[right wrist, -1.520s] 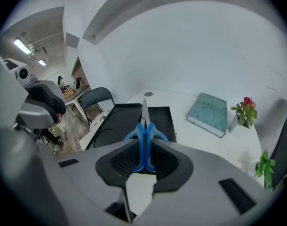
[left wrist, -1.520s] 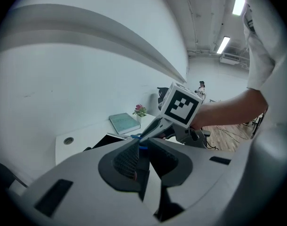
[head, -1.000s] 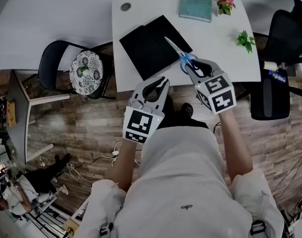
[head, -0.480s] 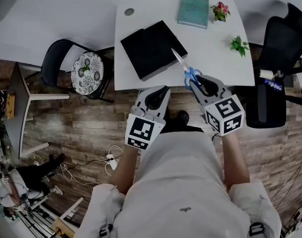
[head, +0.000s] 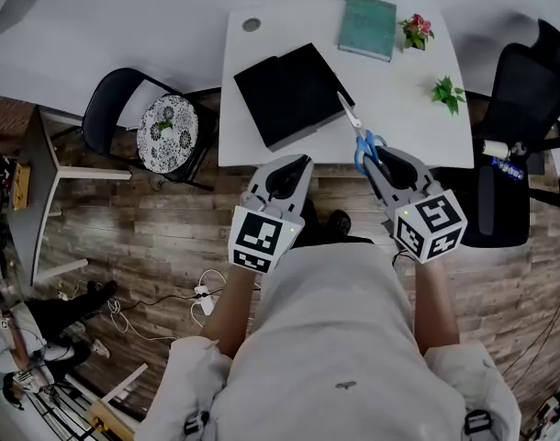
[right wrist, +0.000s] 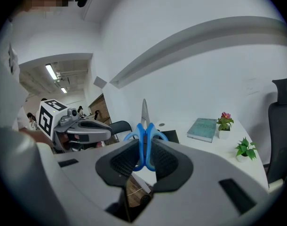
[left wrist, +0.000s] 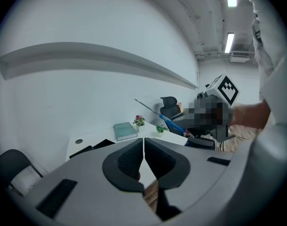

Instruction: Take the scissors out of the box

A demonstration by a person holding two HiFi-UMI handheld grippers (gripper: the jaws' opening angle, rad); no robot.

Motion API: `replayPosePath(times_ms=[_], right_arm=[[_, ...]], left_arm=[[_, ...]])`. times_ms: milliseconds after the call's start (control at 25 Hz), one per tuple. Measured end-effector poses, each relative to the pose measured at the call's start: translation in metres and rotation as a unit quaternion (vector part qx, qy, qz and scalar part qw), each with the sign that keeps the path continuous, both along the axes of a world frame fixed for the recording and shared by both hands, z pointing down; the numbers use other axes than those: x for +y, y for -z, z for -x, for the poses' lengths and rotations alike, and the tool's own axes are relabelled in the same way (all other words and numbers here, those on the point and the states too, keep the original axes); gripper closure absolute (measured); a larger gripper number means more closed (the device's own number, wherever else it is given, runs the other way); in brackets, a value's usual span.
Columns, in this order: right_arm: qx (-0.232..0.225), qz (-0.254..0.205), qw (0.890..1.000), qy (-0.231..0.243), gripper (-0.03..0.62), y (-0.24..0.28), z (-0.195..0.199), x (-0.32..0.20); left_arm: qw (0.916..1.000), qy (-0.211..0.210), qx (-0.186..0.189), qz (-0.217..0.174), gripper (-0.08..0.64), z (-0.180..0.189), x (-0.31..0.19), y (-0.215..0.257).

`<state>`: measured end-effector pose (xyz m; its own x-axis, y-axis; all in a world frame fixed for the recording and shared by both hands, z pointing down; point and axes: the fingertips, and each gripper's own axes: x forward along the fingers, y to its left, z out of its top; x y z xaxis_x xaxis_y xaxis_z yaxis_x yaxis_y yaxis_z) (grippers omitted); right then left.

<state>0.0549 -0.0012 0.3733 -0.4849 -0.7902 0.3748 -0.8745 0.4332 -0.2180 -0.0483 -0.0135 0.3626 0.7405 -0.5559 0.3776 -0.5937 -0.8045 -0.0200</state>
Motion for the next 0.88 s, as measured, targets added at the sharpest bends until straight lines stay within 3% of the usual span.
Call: replayPosePath(times_ms=[880], right_arm=[[-0.010,-0.001,1.000,0.026,0.505,-0.0030,0.0036,0.0013]], left_arm=[[1.0000,0.001,-0.008,0.005,0.532,-0.0045,0.0002,-0.0057]])
